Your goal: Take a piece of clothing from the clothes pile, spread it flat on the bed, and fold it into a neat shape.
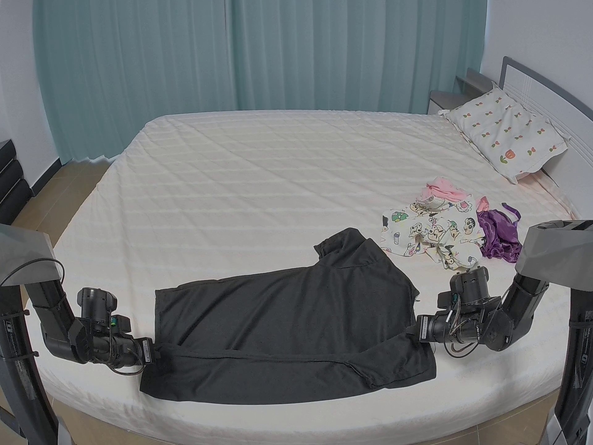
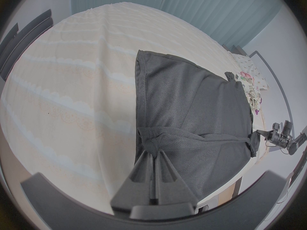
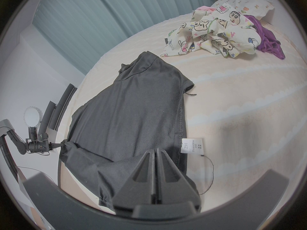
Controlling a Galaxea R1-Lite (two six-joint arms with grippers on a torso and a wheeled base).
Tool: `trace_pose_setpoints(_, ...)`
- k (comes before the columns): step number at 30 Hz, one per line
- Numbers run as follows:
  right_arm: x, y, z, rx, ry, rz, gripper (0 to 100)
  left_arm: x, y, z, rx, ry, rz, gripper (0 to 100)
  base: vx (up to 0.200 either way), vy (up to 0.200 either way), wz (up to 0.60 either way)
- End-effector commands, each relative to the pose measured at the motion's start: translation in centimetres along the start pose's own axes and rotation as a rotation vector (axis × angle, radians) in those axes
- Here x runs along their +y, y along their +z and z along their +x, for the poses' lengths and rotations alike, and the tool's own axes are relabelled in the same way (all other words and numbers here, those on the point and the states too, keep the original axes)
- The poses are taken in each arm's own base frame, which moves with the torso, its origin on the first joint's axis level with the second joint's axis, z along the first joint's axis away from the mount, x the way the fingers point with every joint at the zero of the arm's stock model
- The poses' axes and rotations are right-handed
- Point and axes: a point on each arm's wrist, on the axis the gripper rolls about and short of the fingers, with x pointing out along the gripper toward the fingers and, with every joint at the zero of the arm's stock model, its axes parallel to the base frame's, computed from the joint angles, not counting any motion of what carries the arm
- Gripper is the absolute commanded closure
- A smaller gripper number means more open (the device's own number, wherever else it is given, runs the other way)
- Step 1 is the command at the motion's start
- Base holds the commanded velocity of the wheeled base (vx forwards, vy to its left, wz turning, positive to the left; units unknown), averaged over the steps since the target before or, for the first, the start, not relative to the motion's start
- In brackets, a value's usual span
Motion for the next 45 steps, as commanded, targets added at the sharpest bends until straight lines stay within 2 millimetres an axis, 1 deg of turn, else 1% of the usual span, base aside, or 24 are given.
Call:
trace_pose_setpoints(1, 0.0, 0.1, 0.0, 0.001, 0.003, -0.004, 100, 0.0, 0.0, 0.0, 0.001, 0.000, -0.001, 100, 0.000, 0.000, 0.00)
trace_pose_setpoints(4, -0.1, 0.0, 0.1, 0.008, 0.002, -0.004, 100, 0.0, 0.0, 0.1, 0.001, 0.000, -0.001, 100, 0.000, 0.000, 0.00)
trace_pose_setpoints(5, -0.1, 0.0, 0.1, 0.008, 0.002, -0.004, 0, 0.0, 0.0, 0.1, 0.001, 0.000, -0.001, 100, 0.000, 0.000, 0.00)
trace_pose_setpoints(11, 0.0, 0.2, 0.1, -0.007, 0.008, -0.008, 0, 0.0, 0.0, 0.1, 0.001, 0.000, -0.001, 100, 0.000, 0.000, 0.00)
trace_pose_setpoints(18, -0.1, -0.6, 0.5, 0.032, 0.019, -0.066, 0, 0.0, 0.0, 0.1, 0.001, 0.000, -0.001, 100, 0.000, 0.000, 0.00)
trace_pose_setpoints(25, 0.1, -1.1, 0.9, 0.054, 0.026, -0.076, 0, 0.0, 0.0, 0.1, 0.001, 0.000, -0.001, 100, 0.000, 0.000, 0.00)
trace_pose_setpoints(26, 0.1, -1.1, 0.9, 0.056, 0.025, -0.076, 100, 0.0, 0.0, 0.1, 0.001, 0.000, -0.001, 100, 0.000, 0.000, 0.00)
trace_pose_setpoints(34, -0.6, -1.0, 0.3, 0.043, 0.009, -0.053, 100, 0.0, 0.0, 0.1, 0.001, 0.000, -0.001, 100, 0.000, 0.000, 0.00)
trace_pose_setpoints(38, -0.8, -0.3, 0.2, 0.001, 0.015, -0.042, 100, 0.0, 0.0, 0.1, 0.002, 0.000, -0.001, 100, 0.000, 0.000, 0.00)
trace_pose_setpoints(45, -1.9, 0.9, -0.3, -0.101, 0.011, 0.010, 100, 0.0, 0.0, 0.1, 0.002, 0.002, -0.007, 100, 0.000, 0.000, 0.00)
